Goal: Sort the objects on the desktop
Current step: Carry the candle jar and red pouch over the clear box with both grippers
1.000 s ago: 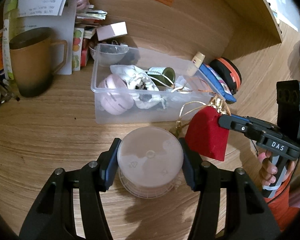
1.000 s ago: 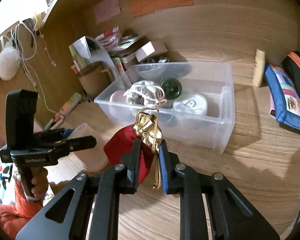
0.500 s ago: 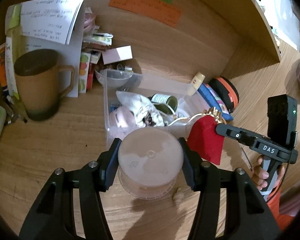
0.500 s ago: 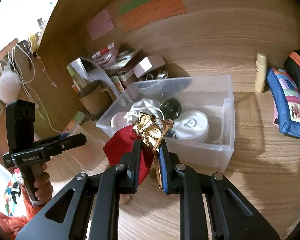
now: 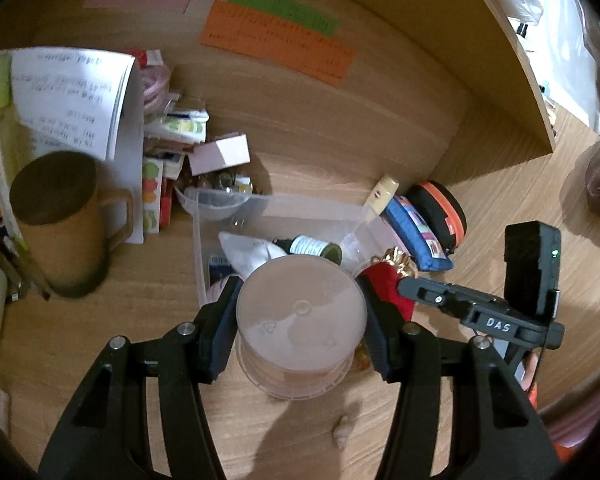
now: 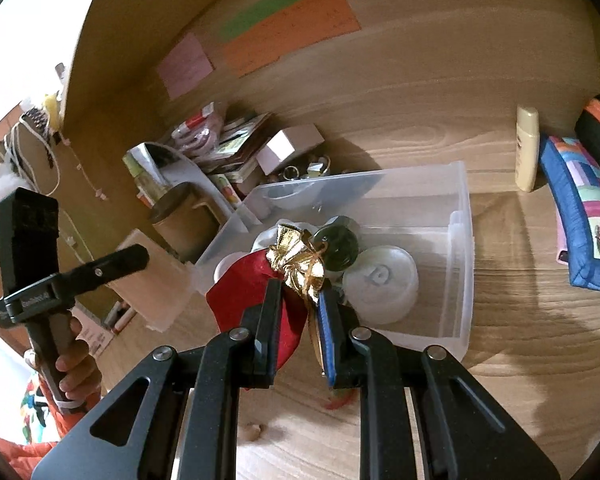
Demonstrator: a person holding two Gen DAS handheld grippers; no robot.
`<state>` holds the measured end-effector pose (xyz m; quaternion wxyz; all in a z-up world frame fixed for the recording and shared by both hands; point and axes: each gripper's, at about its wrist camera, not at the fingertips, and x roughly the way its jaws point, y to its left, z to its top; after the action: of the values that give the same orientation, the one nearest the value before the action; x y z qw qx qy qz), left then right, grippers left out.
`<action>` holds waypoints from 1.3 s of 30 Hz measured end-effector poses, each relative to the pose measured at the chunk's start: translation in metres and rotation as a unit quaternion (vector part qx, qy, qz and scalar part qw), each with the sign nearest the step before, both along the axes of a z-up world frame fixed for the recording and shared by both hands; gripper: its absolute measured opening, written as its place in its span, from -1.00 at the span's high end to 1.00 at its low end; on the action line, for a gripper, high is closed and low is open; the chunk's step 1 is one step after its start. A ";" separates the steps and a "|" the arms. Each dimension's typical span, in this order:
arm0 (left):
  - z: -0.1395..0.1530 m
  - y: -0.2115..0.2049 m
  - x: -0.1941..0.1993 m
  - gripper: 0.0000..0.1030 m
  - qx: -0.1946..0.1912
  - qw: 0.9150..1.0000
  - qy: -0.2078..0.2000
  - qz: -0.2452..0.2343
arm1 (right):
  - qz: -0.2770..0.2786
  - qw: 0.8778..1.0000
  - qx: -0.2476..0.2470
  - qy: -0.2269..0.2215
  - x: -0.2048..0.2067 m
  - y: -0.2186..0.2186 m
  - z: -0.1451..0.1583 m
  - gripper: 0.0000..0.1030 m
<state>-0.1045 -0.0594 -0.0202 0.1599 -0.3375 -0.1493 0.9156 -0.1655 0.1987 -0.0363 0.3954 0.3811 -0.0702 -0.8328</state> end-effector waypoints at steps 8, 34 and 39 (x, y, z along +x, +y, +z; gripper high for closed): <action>0.003 0.001 -0.025 -0.07 -0.006 1.000 -0.004 -0.001 | -0.010 1.000 0.006 -0.016 -0.020 -0.007 -0.011 0.70; -0.028 0.020 -0.077 -0.07 -0.034 0.998 -0.041 -0.016 | -0.048 0.994 0.093 0.038 -0.040 -0.022 -0.021 0.70; -0.031 0.024 -0.080 -0.08 -0.039 0.998 -0.044 -0.022 | -0.058 0.991 0.112 0.052 -0.040 -0.024 -0.023 0.70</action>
<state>-0.1843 -0.0351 -0.0514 0.1601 -0.3867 -0.1132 0.9011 -0.2051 0.1748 -0.0594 0.3046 0.3744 0.0222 -0.8755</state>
